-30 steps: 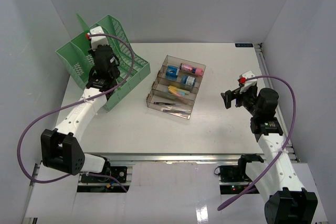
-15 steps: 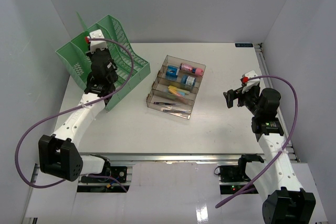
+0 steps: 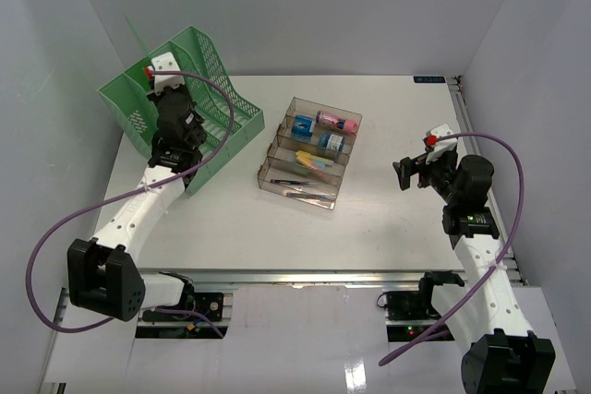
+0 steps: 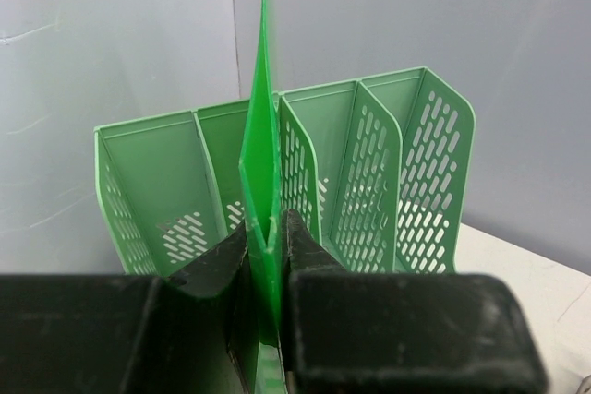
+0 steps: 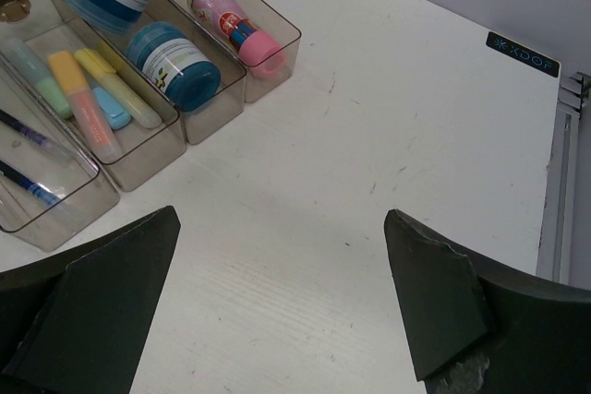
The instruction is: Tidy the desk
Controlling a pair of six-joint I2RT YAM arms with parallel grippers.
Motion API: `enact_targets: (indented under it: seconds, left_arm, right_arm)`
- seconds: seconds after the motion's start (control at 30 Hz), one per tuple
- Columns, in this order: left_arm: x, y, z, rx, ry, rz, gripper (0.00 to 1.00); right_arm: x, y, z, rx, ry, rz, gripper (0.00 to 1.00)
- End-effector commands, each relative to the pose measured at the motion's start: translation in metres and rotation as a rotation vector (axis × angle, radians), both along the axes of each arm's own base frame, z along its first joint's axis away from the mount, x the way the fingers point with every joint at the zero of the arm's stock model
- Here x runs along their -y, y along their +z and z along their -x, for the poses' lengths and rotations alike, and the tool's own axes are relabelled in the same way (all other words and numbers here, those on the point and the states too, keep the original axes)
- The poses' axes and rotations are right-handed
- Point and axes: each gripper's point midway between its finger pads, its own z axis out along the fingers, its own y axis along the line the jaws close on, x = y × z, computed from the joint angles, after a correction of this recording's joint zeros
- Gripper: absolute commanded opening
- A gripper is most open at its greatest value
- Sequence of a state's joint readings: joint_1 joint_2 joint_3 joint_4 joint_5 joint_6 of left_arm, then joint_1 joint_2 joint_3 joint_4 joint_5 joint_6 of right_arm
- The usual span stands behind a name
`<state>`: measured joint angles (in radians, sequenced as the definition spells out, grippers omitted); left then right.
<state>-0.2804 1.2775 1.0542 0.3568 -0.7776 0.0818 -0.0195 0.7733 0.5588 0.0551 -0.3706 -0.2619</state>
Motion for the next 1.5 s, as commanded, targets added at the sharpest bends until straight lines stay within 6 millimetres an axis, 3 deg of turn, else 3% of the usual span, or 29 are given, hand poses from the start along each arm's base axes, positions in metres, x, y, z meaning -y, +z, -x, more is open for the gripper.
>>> enact_targets:
  seconds: [0.0,0.37,0.43,0.53,0.57,0.7,0.8,0.9,1.0,1.13,1.23,1.47]
  left_arm:
    - [0.001,0.006,-0.005,0.066,0.004,0.043,0.0]
    - [0.014,-0.042,-0.01,-0.01,-0.063,0.113,0.03]
    - [0.021,-0.044,-0.011,-0.03,-0.107,0.133,0.26]
    - [0.04,-0.042,-0.01,-0.063,-0.223,0.169,0.82]
    - [0.049,-0.04,-0.007,-0.082,-0.277,0.18,0.97]
    - [0.077,-0.036,0.01,-0.175,-0.456,0.192,0.98]
    - [0.092,-0.021,0.032,-0.201,-0.574,0.194,0.98]
    - [0.109,-0.002,0.07,-0.187,-0.73,0.196,0.98]
    - [0.142,-0.002,0.116,-0.198,-0.983,0.2,0.98]
    - [0.183,-0.021,0.182,-0.245,-1.329,0.242,0.98]
    - [0.191,-0.052,0.219,-0.286,-1.453,0.262,0.98]
    - [0.183,-0.087,0.249,-0.26,-1.466,0.224,0.98]
  right_arm:
    - [0.002,0.009,-0.003,0.04,-0.004,-0.006,0.98]
    - [0.001,0.009,-0.003,0.041,0.001,-0.009,0.98]
    - [0.001,0.009,-0.003,0.041,0.001,-0.008,0.98]
    - [0.001,0.008,-0.002,0.04,0.003,-0.004,0.98]
    - [0.001,0.008,-0.002,0.039,0.005,-0.004,0.98]
    - [-0.001,0.005,0.0,0.025,0.032,-0.005,0.99]
    - [-0.009,0.004,0.005,-0.004,0.088,-0.025,0.96]
    - [-0.016,0.0,0.01,-0.04,0.143,-0.044,0.9]
    - [-0.024,-0.008,0.017,-0.098,0.197,-0.056,0.9]
    - [-0.023,-0.009,0.023,-0.159,0.194,-0.062,0.9]
    - [-0.021,-0.001,0.029,-0.181,0.174,-0.063,0.9]
    - [-0.008,-0.003,0.037,-0.257,0.081,-0.048,0.9]
